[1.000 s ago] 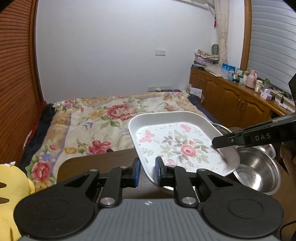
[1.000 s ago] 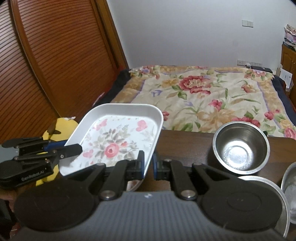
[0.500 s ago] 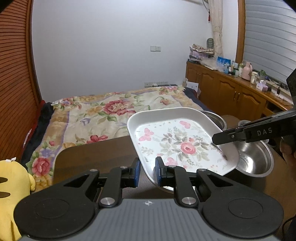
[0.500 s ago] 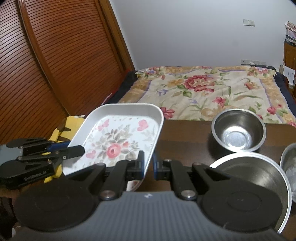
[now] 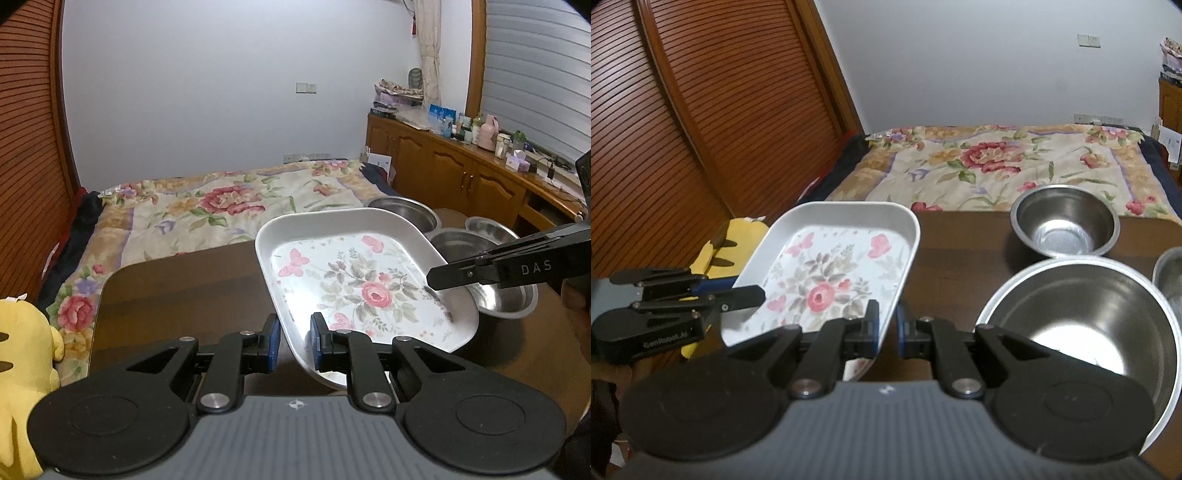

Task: Organize plates and bowls

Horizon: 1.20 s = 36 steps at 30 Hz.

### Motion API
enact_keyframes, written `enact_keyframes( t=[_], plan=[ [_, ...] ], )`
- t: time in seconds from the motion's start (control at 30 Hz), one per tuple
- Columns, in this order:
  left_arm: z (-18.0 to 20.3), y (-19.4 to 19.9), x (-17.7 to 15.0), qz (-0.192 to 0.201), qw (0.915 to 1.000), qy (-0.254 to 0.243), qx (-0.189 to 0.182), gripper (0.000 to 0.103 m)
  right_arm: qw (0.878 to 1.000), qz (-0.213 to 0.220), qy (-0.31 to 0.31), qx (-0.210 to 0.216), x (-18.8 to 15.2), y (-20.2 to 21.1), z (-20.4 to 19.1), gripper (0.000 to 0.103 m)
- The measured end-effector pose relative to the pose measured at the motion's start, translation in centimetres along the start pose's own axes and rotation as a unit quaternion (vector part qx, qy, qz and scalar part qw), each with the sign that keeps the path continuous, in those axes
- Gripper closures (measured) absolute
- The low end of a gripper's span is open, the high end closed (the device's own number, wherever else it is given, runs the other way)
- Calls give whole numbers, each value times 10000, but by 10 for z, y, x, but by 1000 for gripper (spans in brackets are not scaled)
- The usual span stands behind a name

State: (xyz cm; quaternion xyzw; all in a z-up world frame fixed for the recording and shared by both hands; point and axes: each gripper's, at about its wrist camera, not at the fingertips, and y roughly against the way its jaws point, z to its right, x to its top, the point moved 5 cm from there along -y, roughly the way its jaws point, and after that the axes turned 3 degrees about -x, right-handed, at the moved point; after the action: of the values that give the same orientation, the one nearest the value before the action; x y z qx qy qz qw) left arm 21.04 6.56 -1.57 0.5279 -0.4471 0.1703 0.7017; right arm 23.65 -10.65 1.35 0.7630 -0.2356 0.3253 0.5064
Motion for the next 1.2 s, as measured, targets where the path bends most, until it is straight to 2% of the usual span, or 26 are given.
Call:
enact_keyframes(
  t=[0.47,0.83,1.2],
  plan=[
    [7,24,-31,-15,9998,160,-67,84,9995,-30,148,261,-27,13,-11,92],
    [16,35,-59,-217,9995,159,-145,84,9988,-132,237,413,-54,19,-18,92],
    [15,43,-75,-263,9994,222,-51,84,9981,-146,311,505,-73,21,-28,92]
  ],
)
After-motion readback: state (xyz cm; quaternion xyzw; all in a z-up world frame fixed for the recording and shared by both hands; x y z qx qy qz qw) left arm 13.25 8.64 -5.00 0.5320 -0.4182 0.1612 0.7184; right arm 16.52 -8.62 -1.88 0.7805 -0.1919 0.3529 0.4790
